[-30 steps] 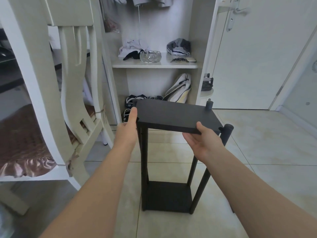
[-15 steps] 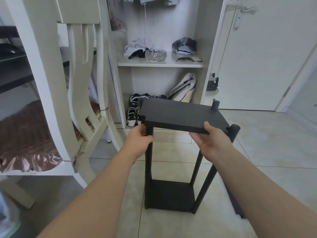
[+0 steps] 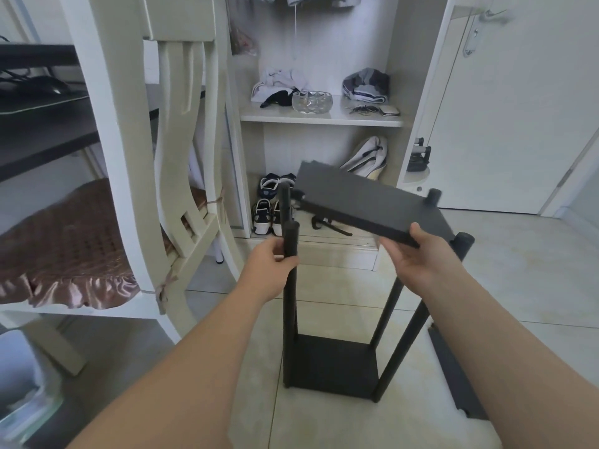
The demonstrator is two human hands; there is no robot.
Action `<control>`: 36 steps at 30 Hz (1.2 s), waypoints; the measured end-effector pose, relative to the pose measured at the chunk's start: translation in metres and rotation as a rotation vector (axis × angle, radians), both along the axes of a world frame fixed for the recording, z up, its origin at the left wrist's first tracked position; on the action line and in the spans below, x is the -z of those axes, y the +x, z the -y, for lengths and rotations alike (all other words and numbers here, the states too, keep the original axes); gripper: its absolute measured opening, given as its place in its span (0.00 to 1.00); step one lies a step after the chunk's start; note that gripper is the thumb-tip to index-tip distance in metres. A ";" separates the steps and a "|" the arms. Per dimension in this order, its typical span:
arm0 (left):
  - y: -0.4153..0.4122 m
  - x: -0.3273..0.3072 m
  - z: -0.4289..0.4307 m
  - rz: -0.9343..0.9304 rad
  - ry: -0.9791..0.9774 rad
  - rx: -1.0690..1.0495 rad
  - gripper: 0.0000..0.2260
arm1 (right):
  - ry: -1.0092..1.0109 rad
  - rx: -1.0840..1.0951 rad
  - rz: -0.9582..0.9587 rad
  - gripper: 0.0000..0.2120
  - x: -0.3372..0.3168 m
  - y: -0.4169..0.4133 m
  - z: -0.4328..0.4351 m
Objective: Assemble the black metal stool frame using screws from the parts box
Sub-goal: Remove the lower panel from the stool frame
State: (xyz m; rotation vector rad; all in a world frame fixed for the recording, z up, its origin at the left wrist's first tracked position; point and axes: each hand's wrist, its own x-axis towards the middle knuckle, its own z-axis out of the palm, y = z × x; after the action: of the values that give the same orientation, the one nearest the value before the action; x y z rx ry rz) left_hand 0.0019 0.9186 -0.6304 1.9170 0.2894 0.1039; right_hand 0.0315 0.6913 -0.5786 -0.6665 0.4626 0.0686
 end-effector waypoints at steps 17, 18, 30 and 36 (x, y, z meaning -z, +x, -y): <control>0.004 0.007 -0.006 0.016 -0.073 -0.034 0.11 | -0.178 -0.065 -0.032 0.06 0.019 0.001 0.010; 0.004 0.008 -0.006 0.016 -0.080 -0.041 0.11 | -0.182 -0.067 -0.030 0.06 0.019 0.000 0.011; -0.001 0.013 -0.013 -0.140 -0.181 -0.045 0.13 | -0.342 -0.181 -0.027 0.04 0.024 -0.002 0.013; -0.002 0.013 -0.019 -0.186 -0.255 -0.037 0.09 | -0.349 -0.181 -0.025 0.03 0.028 0.001 0.012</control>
State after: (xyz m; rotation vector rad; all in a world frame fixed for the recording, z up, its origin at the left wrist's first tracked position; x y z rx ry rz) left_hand -0.0006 0.9377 -0.6431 1.6701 0.4412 -0.0842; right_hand 0.0321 0.6798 -0.6066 -1.0513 0.4417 0.1695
